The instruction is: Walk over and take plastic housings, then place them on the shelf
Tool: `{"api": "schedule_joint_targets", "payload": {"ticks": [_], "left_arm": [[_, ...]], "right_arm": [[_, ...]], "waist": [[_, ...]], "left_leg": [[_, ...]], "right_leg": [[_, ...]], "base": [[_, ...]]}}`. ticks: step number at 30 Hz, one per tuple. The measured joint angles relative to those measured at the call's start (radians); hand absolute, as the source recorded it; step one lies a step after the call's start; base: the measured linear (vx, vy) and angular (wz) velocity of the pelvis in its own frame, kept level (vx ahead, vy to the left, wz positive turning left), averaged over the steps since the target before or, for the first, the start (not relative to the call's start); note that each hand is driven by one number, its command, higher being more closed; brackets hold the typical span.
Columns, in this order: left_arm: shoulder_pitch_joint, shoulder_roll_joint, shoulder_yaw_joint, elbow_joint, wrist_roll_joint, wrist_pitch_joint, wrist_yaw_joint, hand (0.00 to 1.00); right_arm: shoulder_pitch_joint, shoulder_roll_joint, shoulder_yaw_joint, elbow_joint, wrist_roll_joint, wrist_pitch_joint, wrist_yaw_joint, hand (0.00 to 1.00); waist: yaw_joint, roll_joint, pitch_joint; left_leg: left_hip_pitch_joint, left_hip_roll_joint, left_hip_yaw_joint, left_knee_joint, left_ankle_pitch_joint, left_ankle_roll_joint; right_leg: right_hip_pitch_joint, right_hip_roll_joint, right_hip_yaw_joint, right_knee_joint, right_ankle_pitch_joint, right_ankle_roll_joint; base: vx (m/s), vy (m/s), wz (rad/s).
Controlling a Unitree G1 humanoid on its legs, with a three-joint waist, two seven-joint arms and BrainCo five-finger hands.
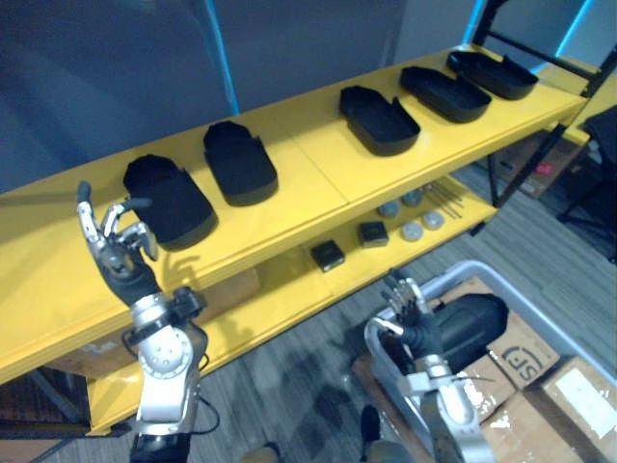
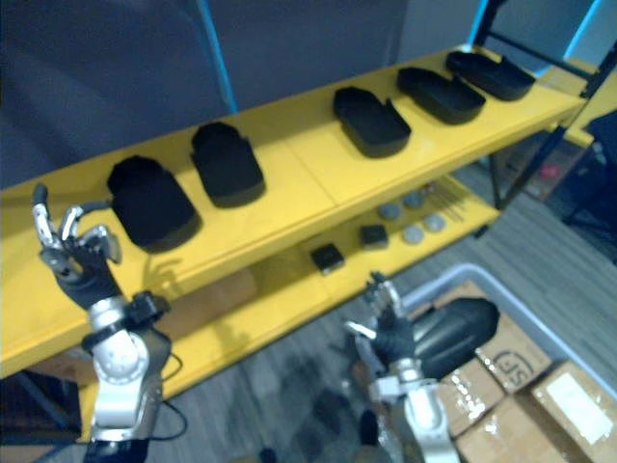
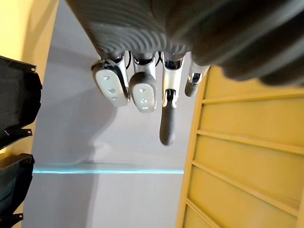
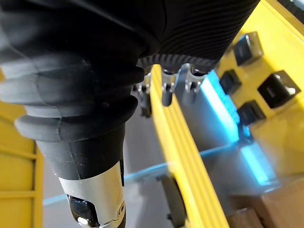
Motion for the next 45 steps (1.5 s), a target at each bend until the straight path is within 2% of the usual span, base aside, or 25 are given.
{"api": "schedule_joint_targets", "payload": {"ticks": [14, 15, 40, 41, 45], "left_arm": [[0.003, -0.013, -0.001, -0.017, -0.002, 0.000, -0.014, 0.00], [0.003, -0.020, -0.001, -0.017, -0.002, 0.000, -0.014, 1.00], [0.041, -0.032, -0.039, -0.017, 0.010, -0.002, -0.041, 1.00], [0.041, -0.032, -0.039, -0.017, 0.010, 0.000, -0.043, 0.00], [0.041, -0.032, -0.042, -0.003, -0.011, 0.011, -0.054, 0.00]], "right_arm": [[0.000, 0.005, 0.000, -0.001, 0.000, 0.000, -0.001, 0.00], [0.000, 0.005, 0.000, -0.001, 0.000, 0.000, -0.001, 0.00], [0.001, 0.022, 0.000, -0.001, 0.000, 0.000, -0.001, 0.00], [0.001, 0.022, 0.000, -0.001, 0.000, 0.000, -0.001, 0.00], [0.001, 0.022, 0.000, -0.001, -0.001, 0.000, -0.001, 0.00]], "waist": [[0.002, -0.002, 0.000], [0.002, -0.002, 0.001], [0.003, -0.019, 0.002], [0.003, -0.021, 0.003], [0.002, -0.026, 0.006]], "left_leg": [[0.000, 0.000, -0.001, 0.000, 0.000, 0.000], [0.000, 0.000, -0.001, 0.000, 0.000, 0.000], [-0.002, 0.000, 0.000, -0.002, 0.000, 0.000], [-0.002, 0.000, 0.000, -0.002, 0.000, 0.000], [-0.002, 0.000, 0.000, -0.002, 0.000, 0.000]], "right_leg": [[0.000, 0.000, -0.001, 0.000, 0.000, 0.000], [0.000, 0.000, -0.001, 0.000, 0.000, 0.000], [-0.003, 0.000, -0.001, 0.000, 0.000, 0.000], [-0.003, 0.000, -0.001, 0.000, 0.000, 0.000], [-0.004, -0.001, 0.000, 0.000, 0.000, 0.000]], "base": [[0.00, 0.000, 0.00], [0.00, 0.000, 0.00], [0.00, 0.000, 0.00], [0.00, 0.000, 0.00], [0.00, 0.000, 0.00]]}}
